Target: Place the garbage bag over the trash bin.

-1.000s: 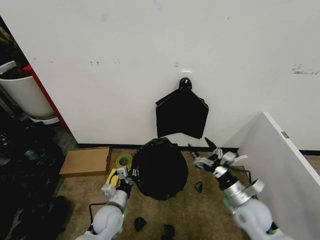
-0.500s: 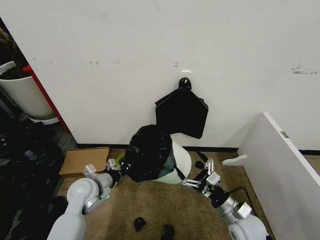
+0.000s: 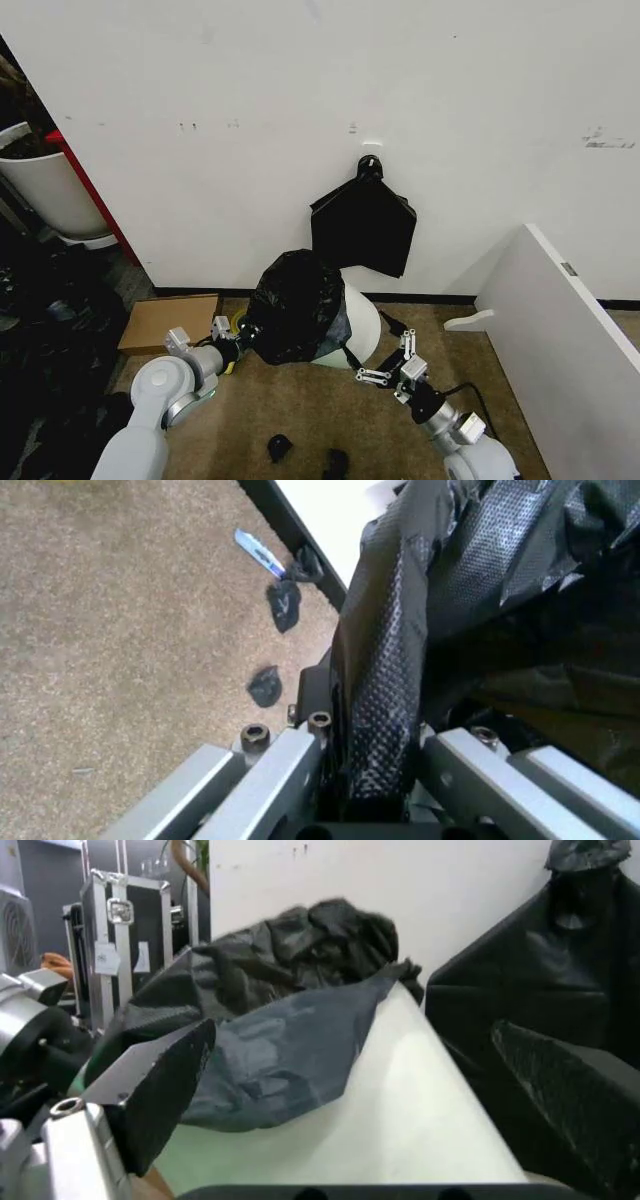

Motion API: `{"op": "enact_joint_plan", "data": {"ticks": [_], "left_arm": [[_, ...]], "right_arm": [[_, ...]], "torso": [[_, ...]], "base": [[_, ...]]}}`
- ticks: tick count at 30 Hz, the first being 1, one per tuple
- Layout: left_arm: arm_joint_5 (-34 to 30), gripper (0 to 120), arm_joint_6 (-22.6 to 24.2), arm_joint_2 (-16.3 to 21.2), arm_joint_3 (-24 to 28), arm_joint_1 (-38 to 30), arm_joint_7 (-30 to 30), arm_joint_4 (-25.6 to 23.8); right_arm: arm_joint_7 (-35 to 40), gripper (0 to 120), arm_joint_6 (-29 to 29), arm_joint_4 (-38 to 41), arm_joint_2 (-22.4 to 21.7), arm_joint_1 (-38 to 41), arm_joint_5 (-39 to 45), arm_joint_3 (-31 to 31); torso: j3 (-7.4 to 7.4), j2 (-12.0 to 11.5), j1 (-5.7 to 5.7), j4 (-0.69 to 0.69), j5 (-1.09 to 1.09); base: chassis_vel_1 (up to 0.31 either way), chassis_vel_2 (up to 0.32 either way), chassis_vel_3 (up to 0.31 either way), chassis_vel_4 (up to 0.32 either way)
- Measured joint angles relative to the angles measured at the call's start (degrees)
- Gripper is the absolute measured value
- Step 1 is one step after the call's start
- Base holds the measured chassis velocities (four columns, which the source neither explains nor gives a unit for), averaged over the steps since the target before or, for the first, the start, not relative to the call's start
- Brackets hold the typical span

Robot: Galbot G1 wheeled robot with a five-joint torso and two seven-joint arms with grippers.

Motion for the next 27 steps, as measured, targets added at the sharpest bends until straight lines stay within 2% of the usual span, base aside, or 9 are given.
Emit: {"op": "enact_joint_plan", "data": {"ticks": [8,15,20,24,27], "left_arm": [[0.00,0,0.14,-0.05,0.74,0.44,0.10,-2.02],[0.00,0,0.56,-0.08,0.69,1.23,0.20,-3.27],[0.06,0,0.48,-0.12,0.62,1.25,0.24,-3.46],[1.03,0,-0.17,-0.11,0.87,1.26,0.29,-3.47],[2.76,0,-1.65,-0.09,1.71,1.24,0.33,-3.49]], "right_arm": [[2.81,100,-0.49,-4.40,1.47,1.71,-5.14,0.90],[6.82,100,-2.00,-5.47,1.11,1.83,-6.89,1.87],[7.68,100,-0.95,-6.11,0.75,1.65,-9.27,3.08],[3.36,100,1.97,-4.96,-0.39,0.64,-4.64,3.30],[-4.50,100,4.27,-4.54,-1.44,-0.05,0.19,4.36]], "torso": [[0.00,0.00,0.00,-0.01,0.01],[0.00,0.00,0.00,0.00,0.01],[0.00,0.00,0.00,0.00,0.01],[0.00,0.00,0.00,-0.01,0.01],[0.00,0.00,0.00,0.00,0.01]], "base": [[0.000,0.000,0.000,0.000],[0.000,0.000,0.000,0.000],[0.000,0.000,0.000,0.000],[0.000,0.000,0.000,0.000],[0.000,0.000,0.000,0.000]]}}
